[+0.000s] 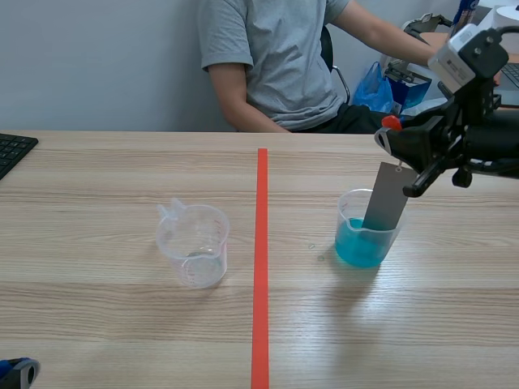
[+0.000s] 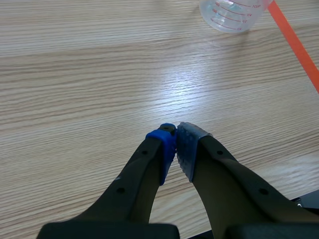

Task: Do the redox reaction experiment.
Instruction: 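Hold the plate still in the solution, then raise the plate and point at it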

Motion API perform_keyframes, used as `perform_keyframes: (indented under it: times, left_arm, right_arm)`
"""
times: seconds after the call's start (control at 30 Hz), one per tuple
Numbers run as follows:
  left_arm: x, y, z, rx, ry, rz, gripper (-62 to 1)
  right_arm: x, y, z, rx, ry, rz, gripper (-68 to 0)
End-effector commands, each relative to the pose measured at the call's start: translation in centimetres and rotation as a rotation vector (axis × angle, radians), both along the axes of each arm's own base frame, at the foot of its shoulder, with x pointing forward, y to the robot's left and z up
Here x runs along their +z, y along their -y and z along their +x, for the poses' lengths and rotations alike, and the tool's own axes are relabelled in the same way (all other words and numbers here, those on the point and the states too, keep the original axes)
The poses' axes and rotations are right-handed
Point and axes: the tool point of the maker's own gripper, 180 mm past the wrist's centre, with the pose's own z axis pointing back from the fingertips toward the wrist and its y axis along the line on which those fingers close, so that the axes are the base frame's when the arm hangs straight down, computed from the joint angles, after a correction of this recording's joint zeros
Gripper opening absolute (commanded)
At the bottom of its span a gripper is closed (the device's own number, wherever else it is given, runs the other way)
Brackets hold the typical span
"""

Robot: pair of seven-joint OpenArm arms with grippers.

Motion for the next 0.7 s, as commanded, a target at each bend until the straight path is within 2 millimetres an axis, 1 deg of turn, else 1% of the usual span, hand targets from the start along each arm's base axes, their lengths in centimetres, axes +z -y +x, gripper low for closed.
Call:
perform_keyframes:
  times: [0.0,0.27,0.5,0.67]
  left_arm:
    - [0.4,0.0,0.1,0.005,0.014,-0.008,-56.2]
    - [0.4,0.0,0.1,0.005,0.014,-0.008,-56.2]
    - [0.4,0.0,0.1,0.005,0.014,-0.008,-56.2]
    - [0.4,0.0,0.1,0.005,0.015,-0.008,-56.2]
  right_arm:
    - [2.9,0.6,0.7,-0.014,0.064,0.025,-66.2]
    - [6.7,0.7,0.6,-0.029,0.094,0.024,-66.2]
    - [10.4,0.6,0.0,-0.032,0.150,0.029,-66.2]
    - [12.5,0.6,-0.4,-0.032,0.197,0.031,-66.2]
